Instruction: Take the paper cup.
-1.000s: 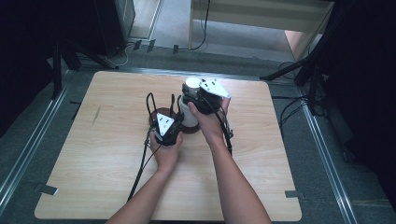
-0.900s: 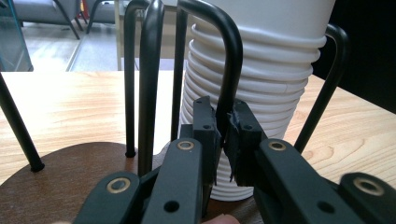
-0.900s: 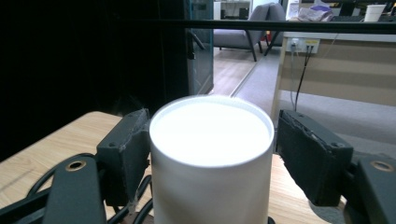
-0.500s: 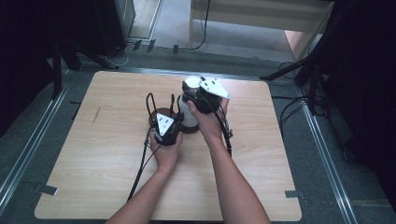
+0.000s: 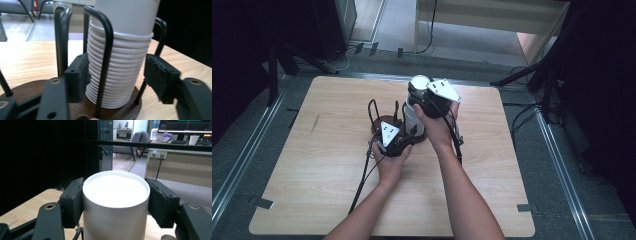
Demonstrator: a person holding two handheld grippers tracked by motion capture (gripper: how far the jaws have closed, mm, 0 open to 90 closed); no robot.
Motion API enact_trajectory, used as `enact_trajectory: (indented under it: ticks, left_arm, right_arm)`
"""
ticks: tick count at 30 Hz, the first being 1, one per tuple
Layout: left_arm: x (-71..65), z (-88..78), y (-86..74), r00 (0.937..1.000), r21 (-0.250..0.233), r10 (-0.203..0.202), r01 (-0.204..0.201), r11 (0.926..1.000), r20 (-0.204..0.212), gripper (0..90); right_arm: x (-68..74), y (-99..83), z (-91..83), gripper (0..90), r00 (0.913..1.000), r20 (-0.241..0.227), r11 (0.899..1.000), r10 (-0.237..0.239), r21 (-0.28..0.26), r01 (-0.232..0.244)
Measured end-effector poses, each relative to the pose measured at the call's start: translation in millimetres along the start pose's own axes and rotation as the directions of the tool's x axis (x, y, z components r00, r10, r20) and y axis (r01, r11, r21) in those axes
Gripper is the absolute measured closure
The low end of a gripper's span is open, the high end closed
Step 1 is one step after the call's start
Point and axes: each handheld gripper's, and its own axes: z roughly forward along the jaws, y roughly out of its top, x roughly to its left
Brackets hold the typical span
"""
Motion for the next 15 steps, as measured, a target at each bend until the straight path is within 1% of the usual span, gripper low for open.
enact_trajectory:
  ticks: [4,7,9,11,14,15]
  left_arm:
    - [0.0,-3.4,3.1,0.9998,0.011,0.002,-0.002,0.9999,0.019,25.7]
    - [0.6,-5.9,5.3,0.9994,0.013,0.008,-0.009,0.9999,0.034,22.7]
    - [-0.1,-8.2,7.2,0.9994,0.017,0.02,-0.021,0.9996,0.03,19.6]
    - [-0.6,-9.6,8.6,0.9993,0.021,0.011,-0.012,0.9997,0.035,16.2]
    - [-0.2,-12.7,10.8,0.9989,0.034,0.02,-0.021,0.9992,0.042,13.4]
    - [-0.4,-13.8,11.6,0.9988,0.035,0.017,-0.018,0.9992,0.046,12.5]
  right_arm:
    - [1.2,6.5,-2.7,35.8,1.0,-0.003,1.0,-0.005,-0.012,0.005]
    - [2.2,15.5,-6.5,35.9,1.0,-0.006,1.0,-0.007,-0.029,0.007]
    - [3.4,21.6,-9.1,35.9,0.9999,-0.005,0.999,-0.011,-0.04,0.011]
    - [4.6,27.7,-11.6,36.0,0.9999,-0.006,0.999,-0.016,-0.047,0.016]
    - [6.7,34.5,-16.4,36.0,0.9999,-0.005,0.999,-0.012,-0.052,0.011]
    - [7.1,36.5,-18.0,35.9,0.9998,0.0,0.998,-0.018,-0.056,0.018]
